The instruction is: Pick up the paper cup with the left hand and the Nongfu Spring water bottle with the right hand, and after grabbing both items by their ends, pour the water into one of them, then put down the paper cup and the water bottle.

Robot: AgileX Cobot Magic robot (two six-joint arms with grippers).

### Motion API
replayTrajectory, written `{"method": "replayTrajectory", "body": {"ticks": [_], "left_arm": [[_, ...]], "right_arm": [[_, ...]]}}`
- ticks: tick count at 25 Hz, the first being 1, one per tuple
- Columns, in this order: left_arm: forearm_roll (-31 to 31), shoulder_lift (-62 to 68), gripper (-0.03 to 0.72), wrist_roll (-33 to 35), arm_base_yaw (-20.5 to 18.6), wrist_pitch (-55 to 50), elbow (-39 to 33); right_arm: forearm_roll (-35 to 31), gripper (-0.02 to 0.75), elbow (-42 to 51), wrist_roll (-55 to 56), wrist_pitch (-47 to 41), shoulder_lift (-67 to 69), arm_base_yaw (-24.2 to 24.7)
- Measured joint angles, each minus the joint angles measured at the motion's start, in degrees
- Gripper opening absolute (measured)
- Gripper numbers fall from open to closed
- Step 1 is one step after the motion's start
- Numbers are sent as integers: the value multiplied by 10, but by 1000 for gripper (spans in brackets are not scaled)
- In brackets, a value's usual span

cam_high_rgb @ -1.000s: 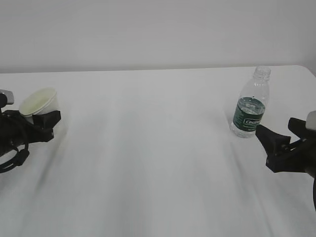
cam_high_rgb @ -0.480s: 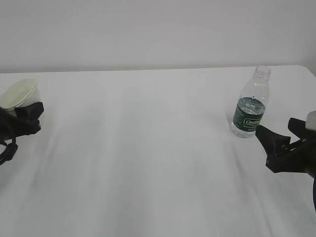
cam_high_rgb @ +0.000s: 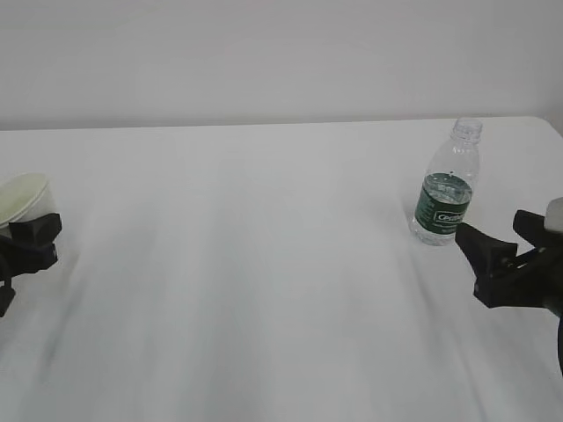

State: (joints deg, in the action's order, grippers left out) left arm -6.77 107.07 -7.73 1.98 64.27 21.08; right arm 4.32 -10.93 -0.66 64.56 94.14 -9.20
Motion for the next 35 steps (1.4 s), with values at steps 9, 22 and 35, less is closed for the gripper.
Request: {"method": "replayTrajectory", "body": {"ticks": [9, 22, 35], "left_arm": [[1, 1, 403, 0, 0, 0, -3], [-10, 60, 396, 0, 0, 1, 43], [-10, 91, 396, 0, 0, 5, 94]], "right_arm": [[5, 587, 0, 0, 0, 0, 0], [6, 587, 0, 0, 0, 0, 0], [2, 587, 0, 0, 0, 0, 0]]}}
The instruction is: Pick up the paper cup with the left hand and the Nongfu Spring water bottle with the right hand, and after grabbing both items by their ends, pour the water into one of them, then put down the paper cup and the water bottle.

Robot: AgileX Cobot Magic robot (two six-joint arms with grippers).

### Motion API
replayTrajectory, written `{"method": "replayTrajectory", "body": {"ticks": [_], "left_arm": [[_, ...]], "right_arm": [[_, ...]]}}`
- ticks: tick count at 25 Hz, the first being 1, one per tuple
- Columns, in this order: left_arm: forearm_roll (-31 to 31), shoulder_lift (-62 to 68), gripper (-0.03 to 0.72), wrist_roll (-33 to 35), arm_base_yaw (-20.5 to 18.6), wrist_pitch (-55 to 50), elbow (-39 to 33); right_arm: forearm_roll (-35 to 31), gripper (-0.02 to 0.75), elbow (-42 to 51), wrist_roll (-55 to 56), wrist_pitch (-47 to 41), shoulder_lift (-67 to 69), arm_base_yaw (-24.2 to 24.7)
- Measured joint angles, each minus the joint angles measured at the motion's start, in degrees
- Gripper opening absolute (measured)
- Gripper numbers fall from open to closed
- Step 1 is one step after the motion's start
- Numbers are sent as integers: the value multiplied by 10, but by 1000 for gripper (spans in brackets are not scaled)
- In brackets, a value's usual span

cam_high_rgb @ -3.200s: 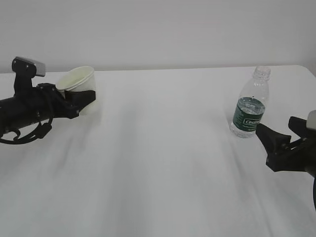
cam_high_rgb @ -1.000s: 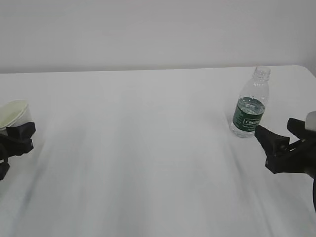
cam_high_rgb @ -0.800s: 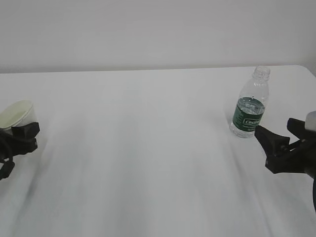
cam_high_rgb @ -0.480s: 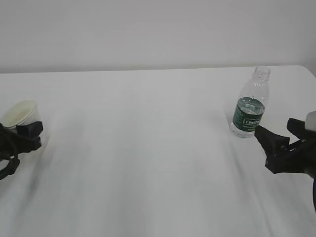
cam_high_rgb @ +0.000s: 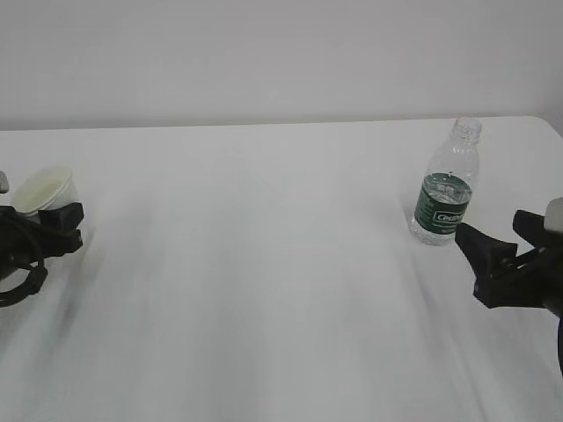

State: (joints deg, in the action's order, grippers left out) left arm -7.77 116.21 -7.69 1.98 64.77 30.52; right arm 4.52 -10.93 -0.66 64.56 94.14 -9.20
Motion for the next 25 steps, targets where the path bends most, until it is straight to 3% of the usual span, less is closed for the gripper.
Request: {"method": "replayTrajectory", "body": {"ticks": [25], "left_arm": [[-6, 71, 393, -4, 0, 20, 41]], "right_arm": [[-2, 586, 0, 0, -1, 0, 0]]}}
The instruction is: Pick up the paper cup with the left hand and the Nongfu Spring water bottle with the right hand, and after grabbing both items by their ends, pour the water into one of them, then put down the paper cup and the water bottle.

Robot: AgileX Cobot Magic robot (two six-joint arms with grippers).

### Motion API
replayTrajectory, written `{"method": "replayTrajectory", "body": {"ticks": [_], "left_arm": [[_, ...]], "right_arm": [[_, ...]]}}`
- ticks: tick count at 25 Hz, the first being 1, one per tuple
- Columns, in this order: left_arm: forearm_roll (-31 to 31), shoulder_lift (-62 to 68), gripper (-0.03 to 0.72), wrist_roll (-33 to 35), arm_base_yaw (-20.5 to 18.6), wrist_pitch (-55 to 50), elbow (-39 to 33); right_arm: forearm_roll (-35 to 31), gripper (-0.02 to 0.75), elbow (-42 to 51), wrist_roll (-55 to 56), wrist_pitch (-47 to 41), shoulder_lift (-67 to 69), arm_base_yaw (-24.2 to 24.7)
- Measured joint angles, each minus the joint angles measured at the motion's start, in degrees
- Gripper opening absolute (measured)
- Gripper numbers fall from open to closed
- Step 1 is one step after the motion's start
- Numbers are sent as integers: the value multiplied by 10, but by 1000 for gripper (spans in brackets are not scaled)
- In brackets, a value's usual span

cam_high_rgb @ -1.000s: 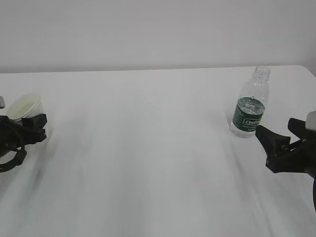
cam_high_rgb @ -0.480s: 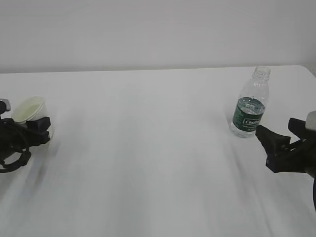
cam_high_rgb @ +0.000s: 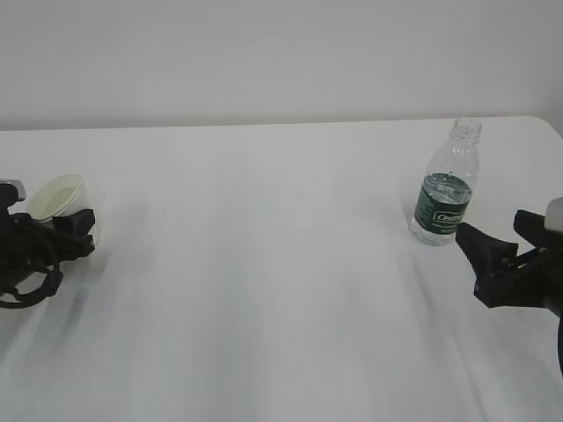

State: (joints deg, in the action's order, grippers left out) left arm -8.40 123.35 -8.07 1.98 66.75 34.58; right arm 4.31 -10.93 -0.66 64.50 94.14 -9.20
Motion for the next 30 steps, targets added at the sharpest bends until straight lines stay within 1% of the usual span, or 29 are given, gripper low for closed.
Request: {"method": "replayTrajectory", "body": {"ticks": [5, 8, 11, 14, 16, 21, 30], "left_arm": [[-1, 2, 395, -3, 0, 1, 2], [-3, 2, 428, -3, 0, 3, 3], [-6, 2, 510, -3, 0, 3, 3], [-7, 4, 611, -3, 0, -2, 3], [-9, 5, 643, -4, 0, -3, 3], [-13, 5, 659, -4, 0, -3, 0], [-5, -39, 657, -5, 0, -3, -41]], "right_arm": [[0, 586, 0, 0, 0, 0, 0], [0, 586, 0, 0, 0, 0, 0], [0, 586, 0, 0, 0, 0, 0], [0, 586, 0, 0, 0, 0, 0], [0, 586, 0, 0, 0, 0, 0], [0, 586, 0, 0, 0, 0, 0], [0, 586, 0, 0, 0, 0, 0]]}}
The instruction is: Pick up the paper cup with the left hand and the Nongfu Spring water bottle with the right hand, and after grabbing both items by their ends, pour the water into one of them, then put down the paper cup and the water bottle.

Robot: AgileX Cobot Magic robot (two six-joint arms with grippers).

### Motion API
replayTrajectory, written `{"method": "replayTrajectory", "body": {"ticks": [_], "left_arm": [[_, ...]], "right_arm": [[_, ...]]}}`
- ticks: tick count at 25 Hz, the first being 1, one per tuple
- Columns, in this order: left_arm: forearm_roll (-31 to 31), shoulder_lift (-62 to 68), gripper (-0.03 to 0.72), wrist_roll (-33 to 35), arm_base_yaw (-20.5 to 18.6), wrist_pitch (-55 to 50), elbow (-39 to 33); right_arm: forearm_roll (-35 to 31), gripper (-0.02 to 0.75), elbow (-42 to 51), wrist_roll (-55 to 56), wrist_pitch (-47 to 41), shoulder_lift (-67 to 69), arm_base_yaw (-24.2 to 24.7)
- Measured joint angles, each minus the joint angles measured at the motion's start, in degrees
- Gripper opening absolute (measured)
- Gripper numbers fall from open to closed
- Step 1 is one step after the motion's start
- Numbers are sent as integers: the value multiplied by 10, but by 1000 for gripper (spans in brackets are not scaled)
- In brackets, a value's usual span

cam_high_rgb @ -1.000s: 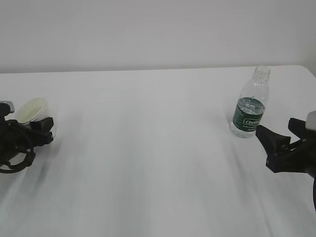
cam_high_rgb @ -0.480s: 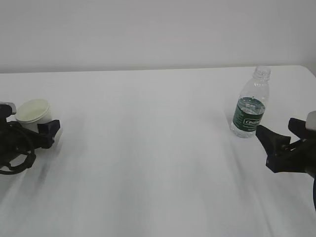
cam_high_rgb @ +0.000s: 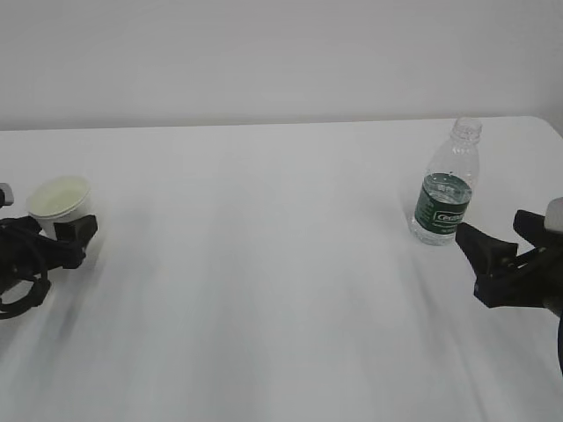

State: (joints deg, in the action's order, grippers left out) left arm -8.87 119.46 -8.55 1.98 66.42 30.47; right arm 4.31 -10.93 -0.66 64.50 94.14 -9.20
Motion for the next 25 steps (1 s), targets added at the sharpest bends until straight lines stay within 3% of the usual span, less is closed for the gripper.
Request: {"method": "replayTrajectory", "body": {"ticks": [6, 13, 19, 25], "left_arm": [[6, -25, 650, 0, 0, -1, -38], [6, -66, 636, -1, 0, -1, -82], [9, -90, 593, -40, 0, -1, -105], [-72, -100, 582, -52, 0, -1, -107]], "right_arm": [[7, 586, 0, 0, 5, 0, 0], [81, 585, 0, 0, 8, 0, 0], [90, 586, 0, 0, 8, 0, 0], [89, 586, 0, 0, 8, 0, 0]]}}
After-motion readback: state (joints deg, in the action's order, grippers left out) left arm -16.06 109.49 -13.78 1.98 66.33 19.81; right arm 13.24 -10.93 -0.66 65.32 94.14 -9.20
